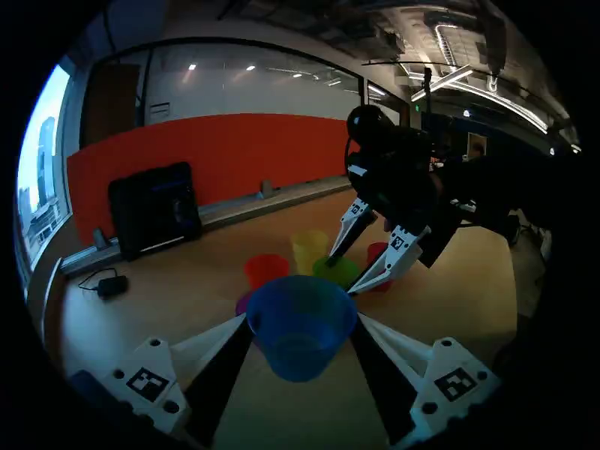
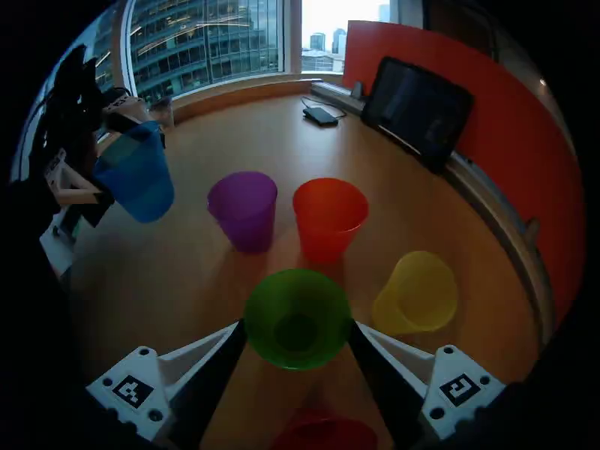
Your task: Pour water
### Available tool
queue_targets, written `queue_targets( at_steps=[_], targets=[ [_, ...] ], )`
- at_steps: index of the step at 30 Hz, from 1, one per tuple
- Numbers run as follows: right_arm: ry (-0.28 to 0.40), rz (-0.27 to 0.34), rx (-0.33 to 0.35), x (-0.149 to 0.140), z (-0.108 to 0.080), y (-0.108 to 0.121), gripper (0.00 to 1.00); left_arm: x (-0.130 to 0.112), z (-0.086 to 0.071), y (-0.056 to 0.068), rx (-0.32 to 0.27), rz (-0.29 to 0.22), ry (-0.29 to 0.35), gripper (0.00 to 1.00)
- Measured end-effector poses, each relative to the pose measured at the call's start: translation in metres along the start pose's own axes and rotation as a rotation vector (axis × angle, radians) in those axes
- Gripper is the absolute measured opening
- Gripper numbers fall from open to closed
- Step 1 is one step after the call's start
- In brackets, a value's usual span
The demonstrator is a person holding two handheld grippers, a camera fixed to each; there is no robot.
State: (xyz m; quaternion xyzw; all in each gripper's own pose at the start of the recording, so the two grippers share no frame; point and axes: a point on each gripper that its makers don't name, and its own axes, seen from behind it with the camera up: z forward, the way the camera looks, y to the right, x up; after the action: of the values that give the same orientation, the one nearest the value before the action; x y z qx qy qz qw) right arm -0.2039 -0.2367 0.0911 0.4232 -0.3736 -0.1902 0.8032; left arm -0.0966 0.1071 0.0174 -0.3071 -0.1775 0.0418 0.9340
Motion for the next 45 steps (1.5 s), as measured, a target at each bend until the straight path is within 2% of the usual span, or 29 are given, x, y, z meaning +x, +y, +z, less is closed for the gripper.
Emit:
queue_targets(
  at_steps=[9,17,27,45],
  targets=[
    [0.002,0.016,-0.011,0.003,0.003,0.000,0.92,0.002,-0.005,0.000,0.008,0.006,0.013,0.87],
    [0.063,0.024,-0.025,0.017,-0.009,-0.001,0.92,0.008,-0.009,0.000,0.022,0.009,0.021,0.87],
    [0.157,0.032,-0.063,0.030,-0.047,0.000,0.92,0.022,-0.010,0.004,0.041,0.008,0.041,0.87],
    [0.392,0.046,-0.160,0.057,-0.131,-0.003,0.92,0.061,-0.018,0.019,0.055,0.017,0.147,0.87]
  ],
)
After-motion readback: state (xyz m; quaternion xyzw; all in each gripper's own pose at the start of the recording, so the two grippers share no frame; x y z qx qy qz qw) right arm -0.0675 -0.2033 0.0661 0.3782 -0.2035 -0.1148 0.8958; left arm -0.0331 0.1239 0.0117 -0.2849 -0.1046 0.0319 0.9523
